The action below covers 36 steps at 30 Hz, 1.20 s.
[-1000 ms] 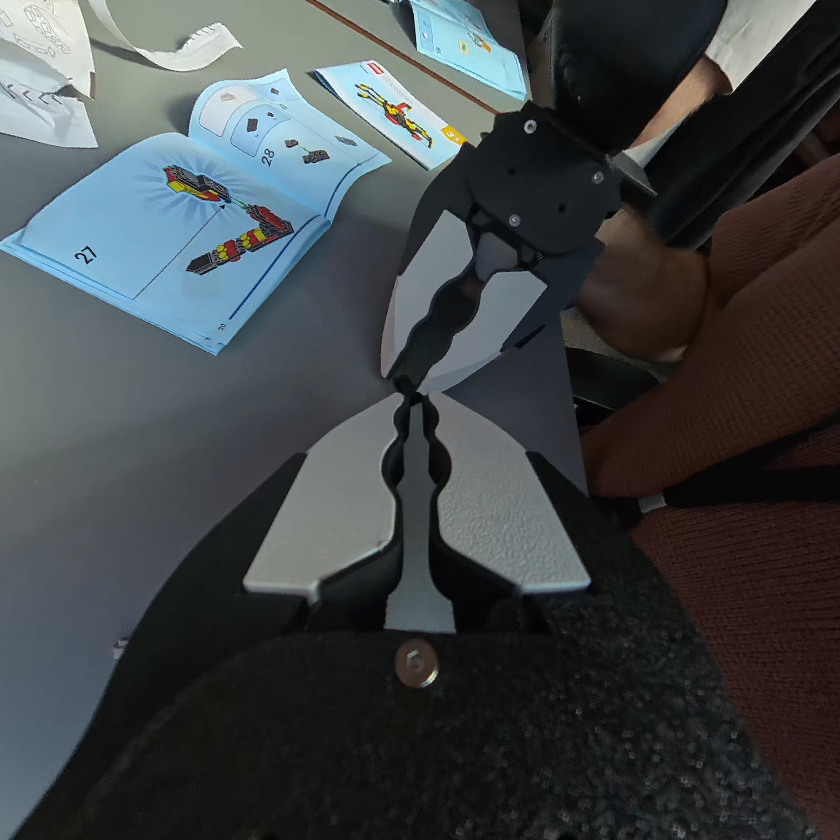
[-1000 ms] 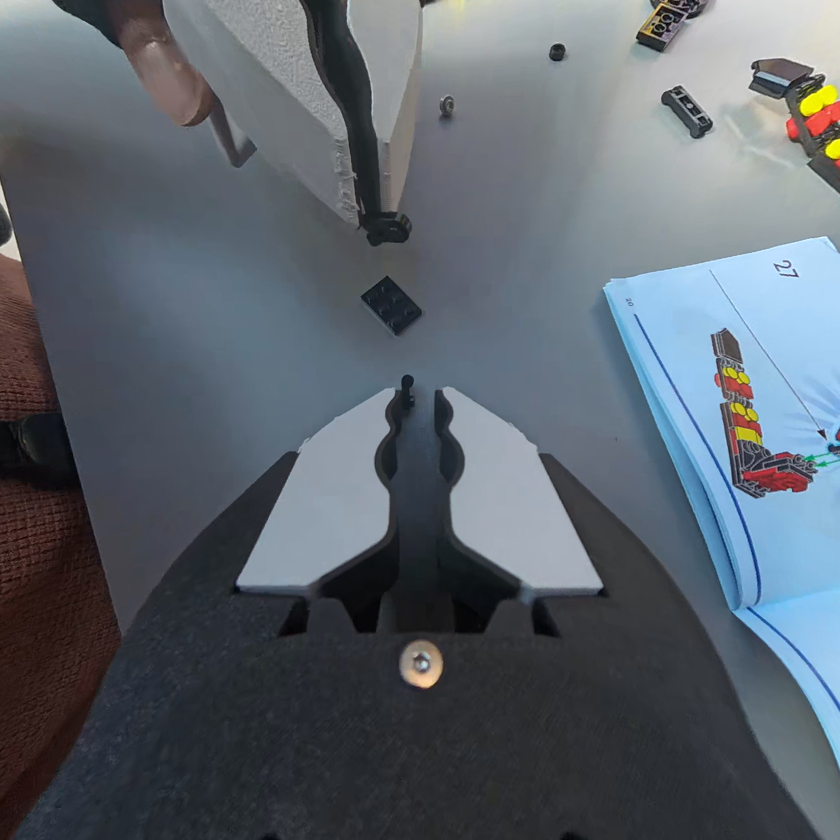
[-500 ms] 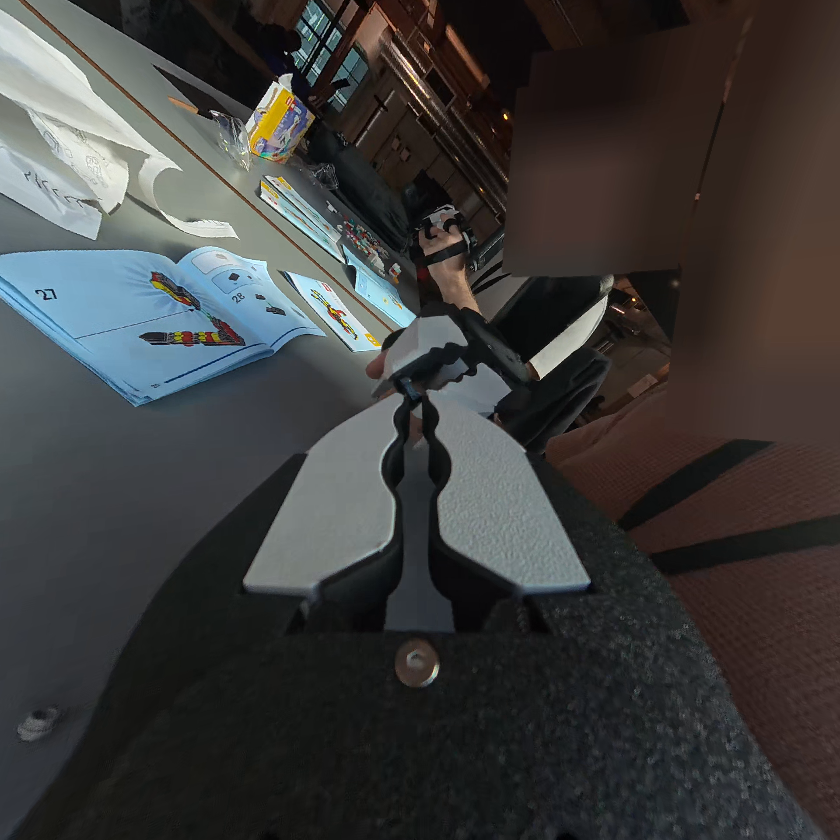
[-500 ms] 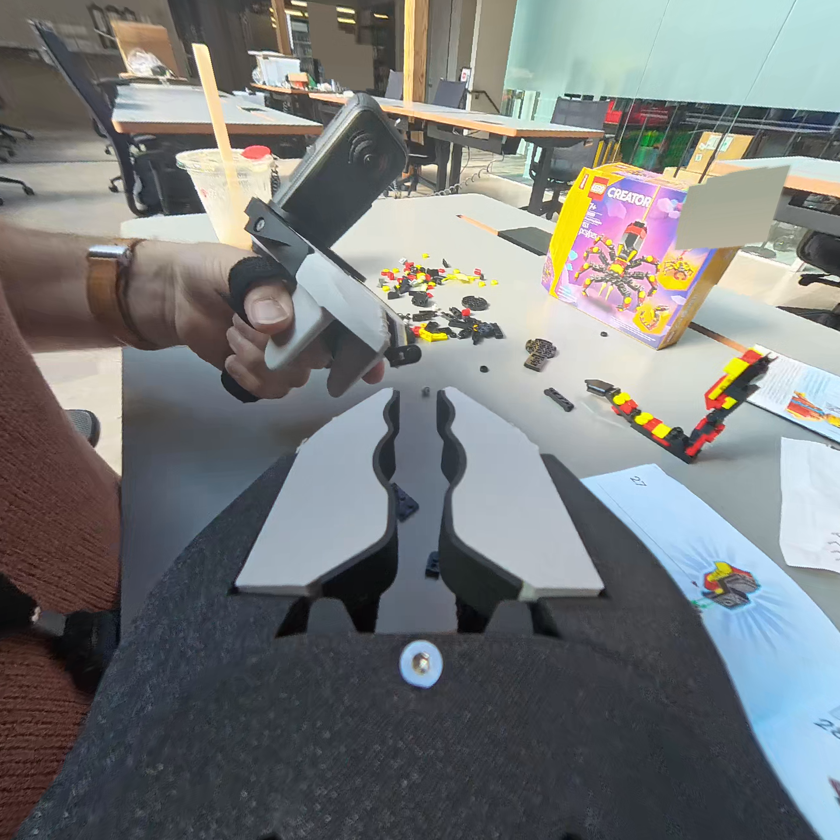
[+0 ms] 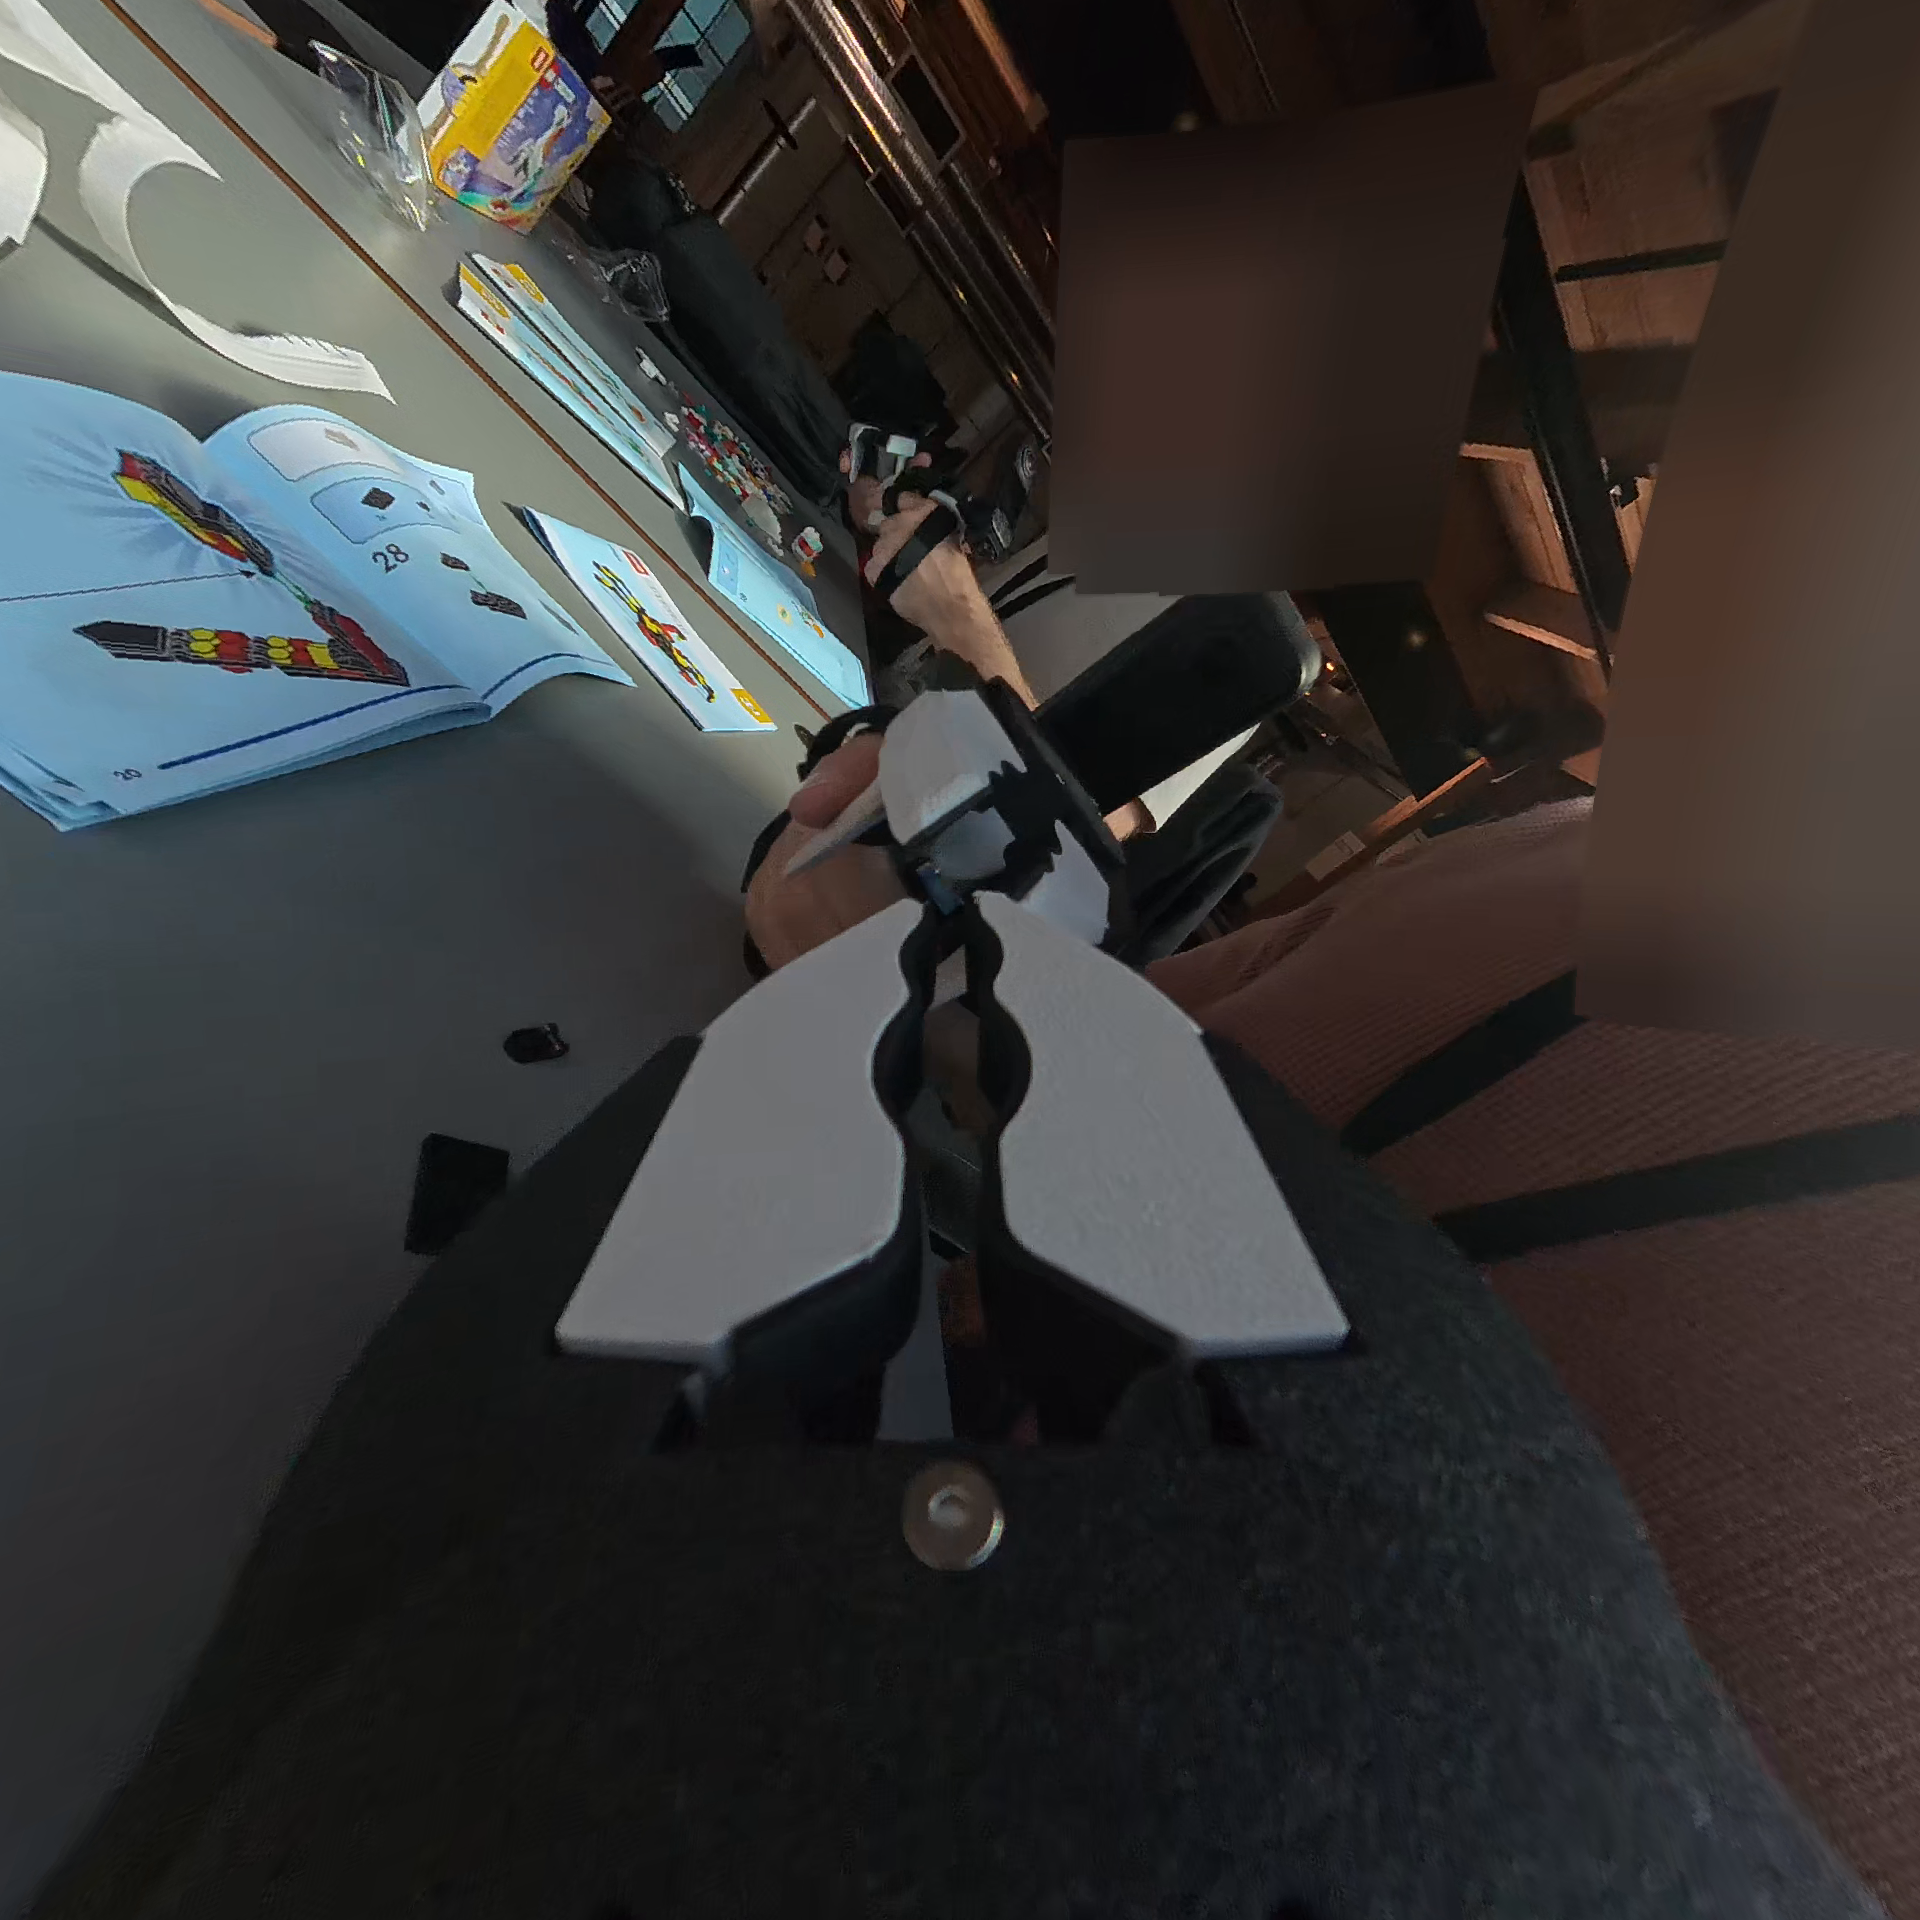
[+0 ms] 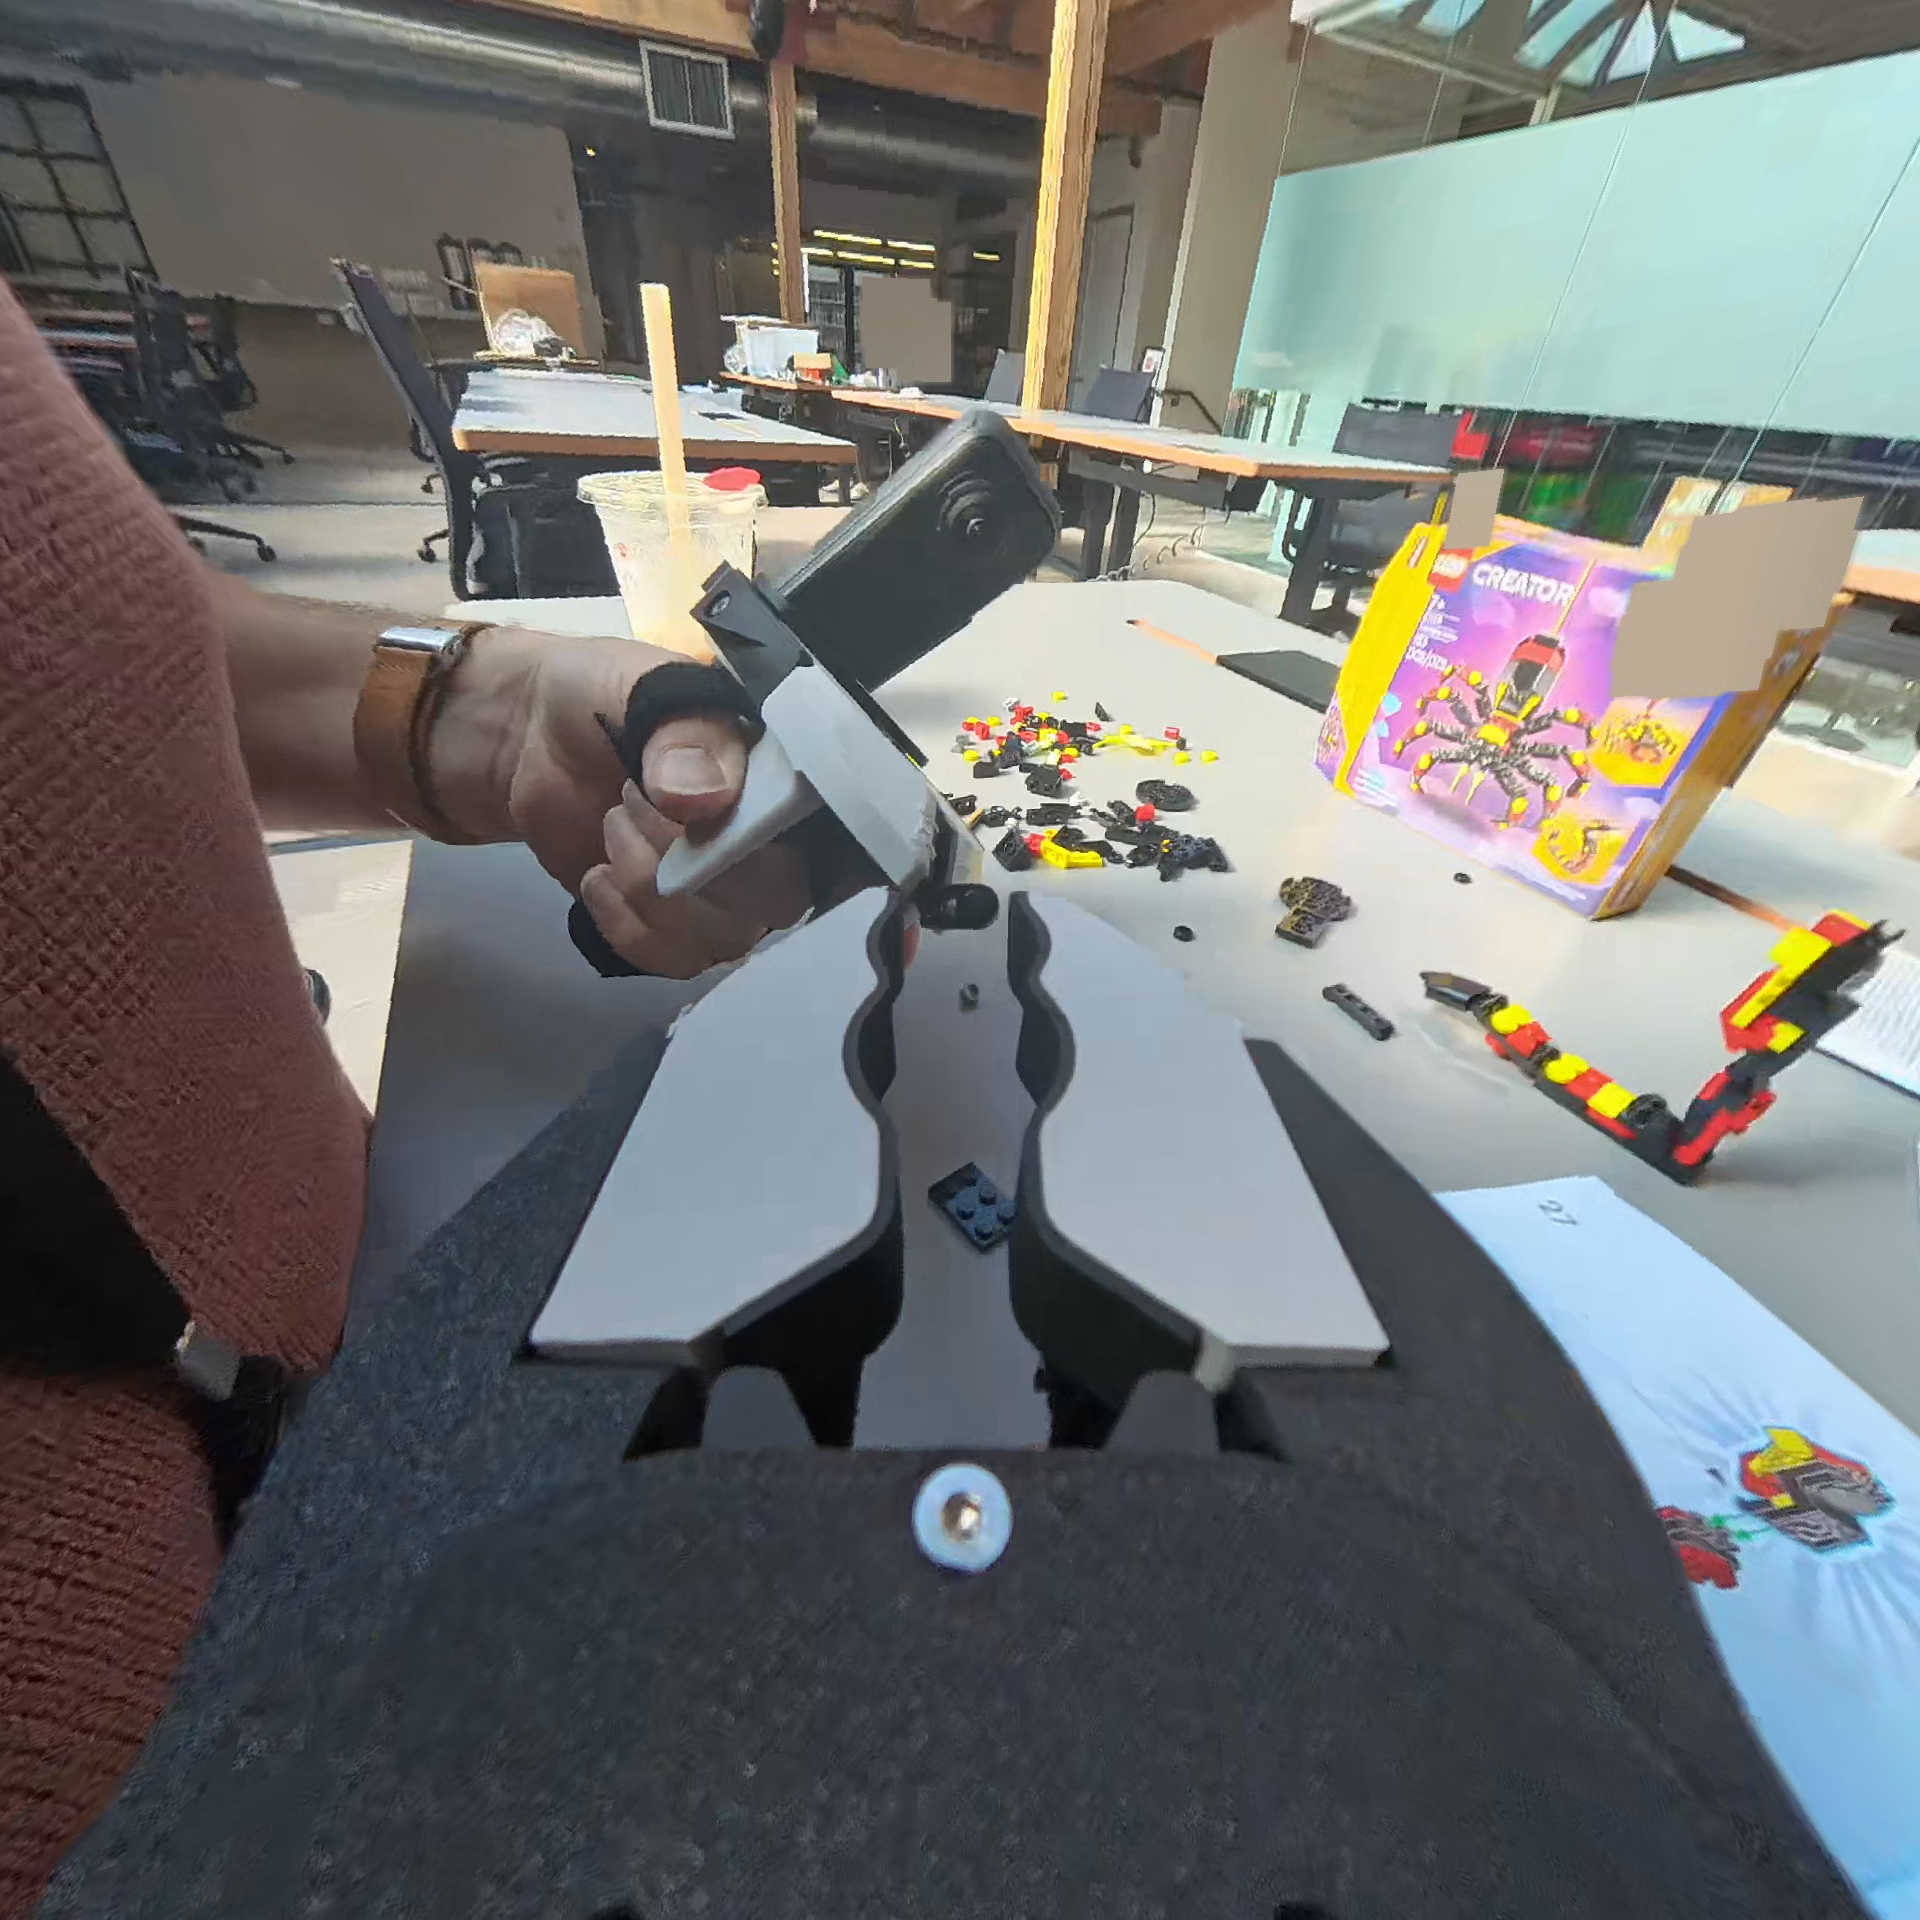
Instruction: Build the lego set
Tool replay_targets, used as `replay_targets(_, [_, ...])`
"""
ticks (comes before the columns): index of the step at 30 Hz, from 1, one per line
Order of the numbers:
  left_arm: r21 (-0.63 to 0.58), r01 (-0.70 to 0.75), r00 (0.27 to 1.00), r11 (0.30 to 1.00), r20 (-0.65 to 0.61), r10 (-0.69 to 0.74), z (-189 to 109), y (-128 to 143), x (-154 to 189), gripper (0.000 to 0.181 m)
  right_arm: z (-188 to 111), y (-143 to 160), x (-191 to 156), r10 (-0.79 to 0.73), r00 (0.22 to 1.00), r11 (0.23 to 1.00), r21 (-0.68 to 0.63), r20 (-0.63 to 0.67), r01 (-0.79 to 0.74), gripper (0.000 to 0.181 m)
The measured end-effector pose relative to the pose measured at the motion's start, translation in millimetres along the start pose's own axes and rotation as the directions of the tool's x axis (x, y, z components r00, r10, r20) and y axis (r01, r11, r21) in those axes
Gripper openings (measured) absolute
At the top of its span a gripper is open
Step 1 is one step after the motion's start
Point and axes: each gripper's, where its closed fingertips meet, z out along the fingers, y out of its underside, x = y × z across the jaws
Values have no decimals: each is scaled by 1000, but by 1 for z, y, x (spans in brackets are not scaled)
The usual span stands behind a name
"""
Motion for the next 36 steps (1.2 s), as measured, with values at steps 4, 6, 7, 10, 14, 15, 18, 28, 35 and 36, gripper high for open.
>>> replay_targets(4, [-68,167,973,984,-152,-175,-1,8,12,5,-10,0,-21,-247,961,969,30,128,245,15])
replay_targets(6, [-126,205,959,970,-170,-225,-1,17,15,5,-13,3,-21,-339,925,940,8,173,342,16])
replay_targets(7, [-162,216,955,963,-170,-243,0,22,16,5,-15,1,-24,-354,911,933,21,213,358,15])
replay_targets(10, [-244,231,945,942,-173,-276,1,33,21,5,-16,2,-30,-419,856,900,14,304,435,14])
replay_targets(14, [-270,243,942,932,-163,-293,0,36,20,5,-14,7,-35,-489,795,851,-5,360,525,13])
replay_targets(15, [-262,251,939,932,-168,-301,-1,35,21,5,-14,7,-35,-498,788,844,-8,362,536,14])
replay_targets(18, [-258,257,937,931,-172,-306,-2,34,21,5,-13,13,-35,-512,777,828,-28,367,559,16])
replay_targets(28, [-214,282,941,935,-128,-313,-7,32,12,6,-10,19,-34,-478,795,838,-75,374,540,7])
replay_targets(35, [-256,12,986,967,163,31,-37,18,-23,0,7,78,8,-165,922,782,-523,349,338,7])
replay_targets(36, [-310,-31,973,950,209,100,-40,20,-30,0,12,86,13,-128,931,749,-582,342,316,7])
